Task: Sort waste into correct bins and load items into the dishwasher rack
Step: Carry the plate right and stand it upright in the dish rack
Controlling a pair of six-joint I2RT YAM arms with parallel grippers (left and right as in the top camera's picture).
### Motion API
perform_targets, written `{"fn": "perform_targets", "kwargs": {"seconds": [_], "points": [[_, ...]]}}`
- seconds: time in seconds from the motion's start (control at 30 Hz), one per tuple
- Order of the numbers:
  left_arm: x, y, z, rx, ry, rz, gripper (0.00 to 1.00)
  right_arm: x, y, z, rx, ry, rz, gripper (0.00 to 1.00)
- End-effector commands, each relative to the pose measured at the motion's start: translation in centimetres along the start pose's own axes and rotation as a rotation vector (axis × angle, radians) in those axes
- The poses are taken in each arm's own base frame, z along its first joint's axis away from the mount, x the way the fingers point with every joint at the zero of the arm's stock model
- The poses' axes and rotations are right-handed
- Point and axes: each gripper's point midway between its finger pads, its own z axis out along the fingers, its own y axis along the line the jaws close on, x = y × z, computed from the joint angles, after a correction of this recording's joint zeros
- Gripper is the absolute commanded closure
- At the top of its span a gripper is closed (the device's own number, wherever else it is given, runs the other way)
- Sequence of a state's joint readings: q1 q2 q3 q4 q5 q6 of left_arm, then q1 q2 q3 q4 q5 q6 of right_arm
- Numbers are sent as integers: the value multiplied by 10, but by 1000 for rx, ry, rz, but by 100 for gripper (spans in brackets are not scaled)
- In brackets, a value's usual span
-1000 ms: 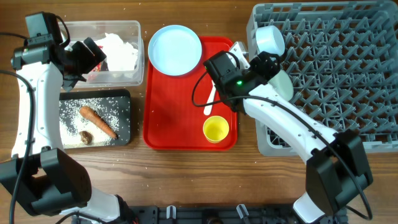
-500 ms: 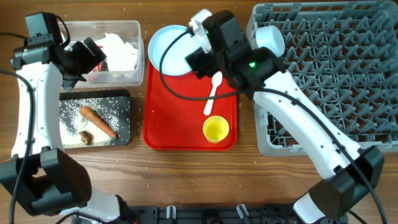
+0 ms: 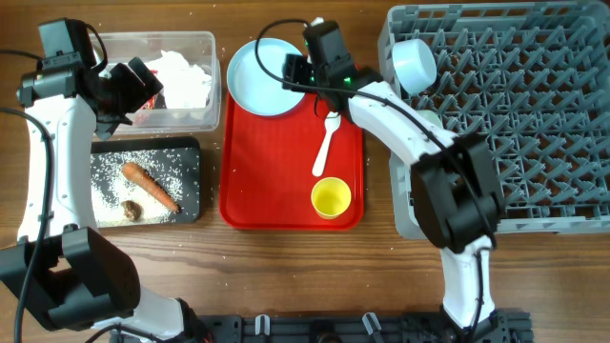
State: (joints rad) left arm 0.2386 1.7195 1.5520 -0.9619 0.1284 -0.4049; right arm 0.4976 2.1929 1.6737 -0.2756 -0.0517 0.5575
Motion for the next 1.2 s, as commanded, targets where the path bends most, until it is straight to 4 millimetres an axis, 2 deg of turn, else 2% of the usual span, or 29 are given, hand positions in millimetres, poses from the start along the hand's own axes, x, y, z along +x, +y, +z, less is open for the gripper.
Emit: {"fn": "perform_targets", "kwargs": {"seconds": [0.0,0.03,0.23,0.27,0.47,0.57,0.67,0.73,0.8,0.87,0.9,0.97,1.03,1.07,1.1,1.17], "points": [[-3,1,-5,-1,-16,-4,0,13,4,9,-34,51,106,41],[-3,1,-5,-1,-16,-4,0,22,-2,16,-16,74,128,47],[-3,1,-5,-1,-16,-4,0,72,-29,51,51,204,208,56],[-3,1,-5,-1,-16,-4,0,74,-31,52,57,208,221,57],[-3,1,-5,-1,-16,-4,0,77,-31,51,58,222,221,95],[-3,1,-5,-1,-16,-4,0,72,-26,44,22,240,229,95],[-3,1,-5,-1,-16,-4,0,40,-22,21,-8,178,137,96],[-3,1,-5,-1,-16,-4,0,1,-20,-11,-30,91,67,96],[-3,1,-5,-1,-16,-4,0,-45,-31,-54,25,-35,26,96],[-3,1,-5,-1,-16,-4,0,-91,-43,-107,91,-177,-38,95],[-3,1,-5,-1,-16,-4,0,-115,-50,-140,131,-259,-73,96],[-3,1,-5,-1,-16,-4,0,-159,-74,-229,325,-455,-145,96],[-3,1,-5,-1,-16,-4,0,-173,-110,-306,616,-572,-161,96],[-3,1,-5,-1,-16,-4,0,-171,-128,-340,783,-597,-158,96],[-3,1,-5,-1,-16,-4,0,-160,-155,-385,1051,-596,-148,96],[-3,1,-5,-1,-16,-4,0,-145,-175,-408,1272,-505,-200,96]]}}
